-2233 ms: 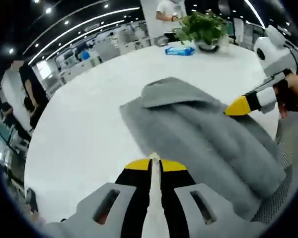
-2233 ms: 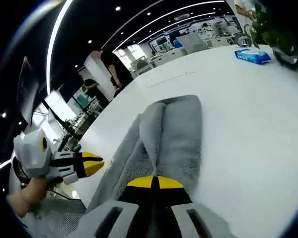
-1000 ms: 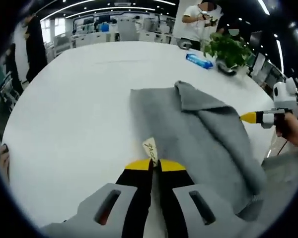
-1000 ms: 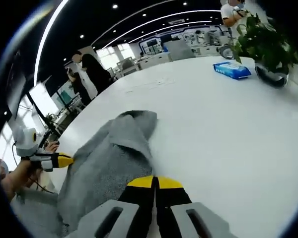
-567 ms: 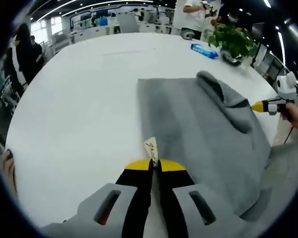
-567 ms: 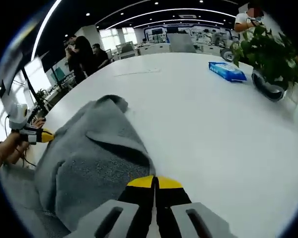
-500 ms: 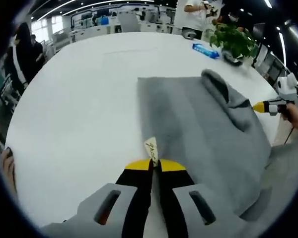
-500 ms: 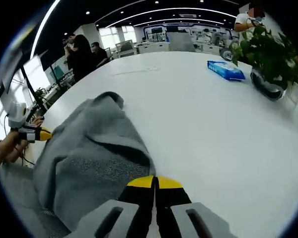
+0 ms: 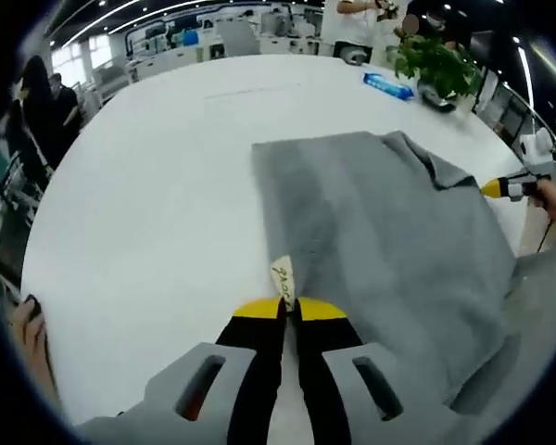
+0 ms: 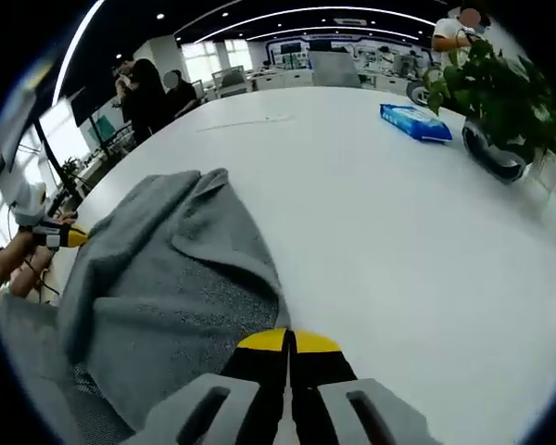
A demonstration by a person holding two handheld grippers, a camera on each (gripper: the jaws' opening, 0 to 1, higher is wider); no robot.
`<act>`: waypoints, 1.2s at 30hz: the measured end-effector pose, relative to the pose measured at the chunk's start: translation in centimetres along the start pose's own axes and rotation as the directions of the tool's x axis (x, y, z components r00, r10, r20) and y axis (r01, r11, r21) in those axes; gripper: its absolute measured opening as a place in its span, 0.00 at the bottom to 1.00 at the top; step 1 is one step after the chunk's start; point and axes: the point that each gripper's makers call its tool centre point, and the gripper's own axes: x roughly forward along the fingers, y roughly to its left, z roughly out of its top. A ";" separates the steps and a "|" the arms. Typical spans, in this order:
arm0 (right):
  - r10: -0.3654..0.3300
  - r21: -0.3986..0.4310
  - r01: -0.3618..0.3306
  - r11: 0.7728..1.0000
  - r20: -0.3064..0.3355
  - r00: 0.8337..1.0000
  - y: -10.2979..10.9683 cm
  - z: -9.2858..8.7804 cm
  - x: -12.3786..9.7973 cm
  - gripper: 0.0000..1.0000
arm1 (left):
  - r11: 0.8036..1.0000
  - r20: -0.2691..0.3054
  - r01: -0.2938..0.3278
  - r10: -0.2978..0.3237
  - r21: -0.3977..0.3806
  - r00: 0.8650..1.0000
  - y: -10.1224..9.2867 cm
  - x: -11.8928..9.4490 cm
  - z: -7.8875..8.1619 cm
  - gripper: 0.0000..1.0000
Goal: Open the folded towel by lifting each exposed corner and separating the folded layers until the towel lies flat within the target outline without major curled edges
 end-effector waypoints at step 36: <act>-0.224 0.182 0.221 0.958 0.000 0.975 -12.3 -0.9 -4.5 0.00 | 0.983 -0.085 -0.172 0.167 -0.059 0.982 11.1 -2.5 -4.3 0.03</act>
